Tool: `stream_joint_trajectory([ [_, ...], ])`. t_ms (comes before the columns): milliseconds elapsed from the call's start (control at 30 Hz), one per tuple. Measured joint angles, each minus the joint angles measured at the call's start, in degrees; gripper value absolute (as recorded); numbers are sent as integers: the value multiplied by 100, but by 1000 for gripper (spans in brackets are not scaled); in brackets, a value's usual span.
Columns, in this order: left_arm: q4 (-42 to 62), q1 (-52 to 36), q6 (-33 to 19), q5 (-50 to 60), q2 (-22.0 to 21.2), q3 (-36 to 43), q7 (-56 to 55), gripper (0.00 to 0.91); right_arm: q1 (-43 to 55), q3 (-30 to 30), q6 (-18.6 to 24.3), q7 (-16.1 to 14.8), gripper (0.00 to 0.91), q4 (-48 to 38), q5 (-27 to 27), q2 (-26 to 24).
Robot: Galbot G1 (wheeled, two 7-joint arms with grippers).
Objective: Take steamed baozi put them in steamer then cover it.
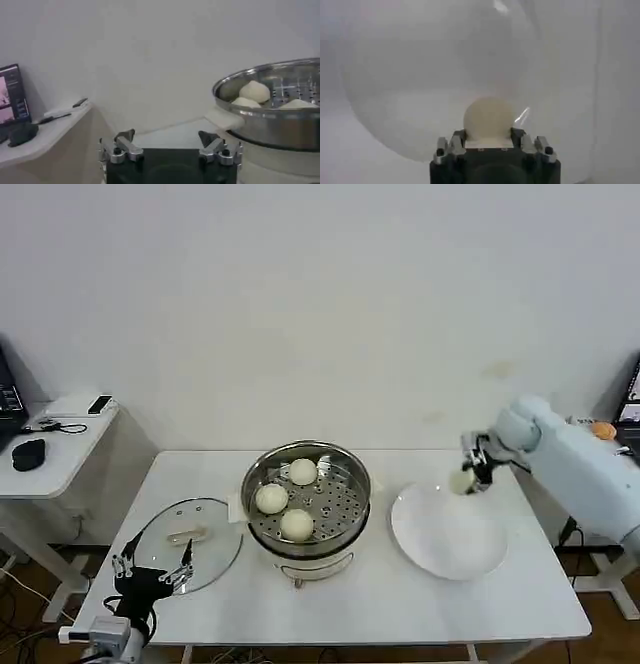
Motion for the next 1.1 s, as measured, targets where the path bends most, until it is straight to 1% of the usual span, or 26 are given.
stream_joint_trajectory([
  [267, 47, -20, -36, 79, 19, -25, -22, 907, 900, -625, -468, -107, 605, 660, 1171, 275],
  [433, 44, -56, -39, 100, 25, -30, -24, 907, 1342, -954, -780, -113, 605, 811, 1849, 503],
  [633, 77, -115, -43, 125, 0, 6, -27, 907, 1655, -1339, -1095, -98, 605, 821, 2456, 869],
  [833, 54, -173, -49, 144, -66, 37, -29, 907, 1742, -1753, -1297, -46, 605, 695, 2745, 1263],
  [1100, 59, -224, -60, 100, -52, 3, -17, 907, 1646, -2101, -1392, 39, 605, 444, 2834, 1740],
])
